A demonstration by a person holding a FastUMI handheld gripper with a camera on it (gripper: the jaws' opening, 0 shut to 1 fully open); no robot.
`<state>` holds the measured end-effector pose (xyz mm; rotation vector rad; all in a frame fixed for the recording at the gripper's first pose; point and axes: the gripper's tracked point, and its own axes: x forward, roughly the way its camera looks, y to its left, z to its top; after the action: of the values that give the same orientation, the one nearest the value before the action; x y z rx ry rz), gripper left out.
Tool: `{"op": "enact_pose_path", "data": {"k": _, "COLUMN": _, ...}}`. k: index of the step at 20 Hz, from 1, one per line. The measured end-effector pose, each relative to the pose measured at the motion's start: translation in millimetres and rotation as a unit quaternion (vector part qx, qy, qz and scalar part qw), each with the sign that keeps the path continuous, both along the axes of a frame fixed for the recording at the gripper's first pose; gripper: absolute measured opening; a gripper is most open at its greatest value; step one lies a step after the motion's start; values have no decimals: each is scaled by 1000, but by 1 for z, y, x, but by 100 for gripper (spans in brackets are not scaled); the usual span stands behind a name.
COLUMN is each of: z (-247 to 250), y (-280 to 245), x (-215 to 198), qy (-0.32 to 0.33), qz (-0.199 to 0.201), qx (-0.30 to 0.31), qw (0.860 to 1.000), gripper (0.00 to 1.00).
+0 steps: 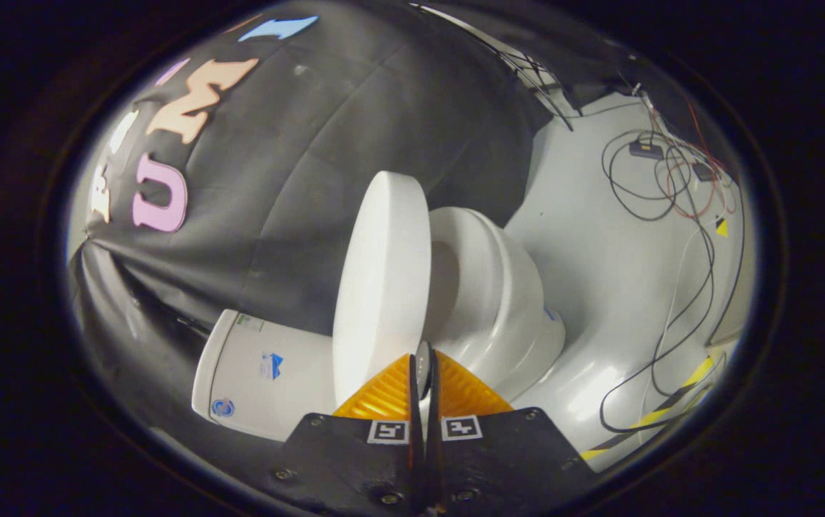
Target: Open the toilet lid.
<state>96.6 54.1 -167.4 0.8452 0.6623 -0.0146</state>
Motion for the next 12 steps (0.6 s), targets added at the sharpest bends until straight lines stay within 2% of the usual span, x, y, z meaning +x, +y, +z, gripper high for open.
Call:
{"op": "enact_pose_path", "data": {"k": 3, "z": 14, "y": 8, "x": 0, "qy": -9, "qz": 4, "qx": -11, "qw": 1000, "gripper": 2}}
{"op": "enact_pose_path", "data": {"k": 7, "z": 36, "y": 18, "x": 0, "qy": -27, "qz": 6, "qx": 24, "qw": 999, "gripper": 2}}
{"op": "enact_pose_path", "data": {"k": 12, "z": 52, "y": 23, "x": 2, "qy": -41, "qz": 12, "qx": -32, "qw": 999, "gripper": 1}}
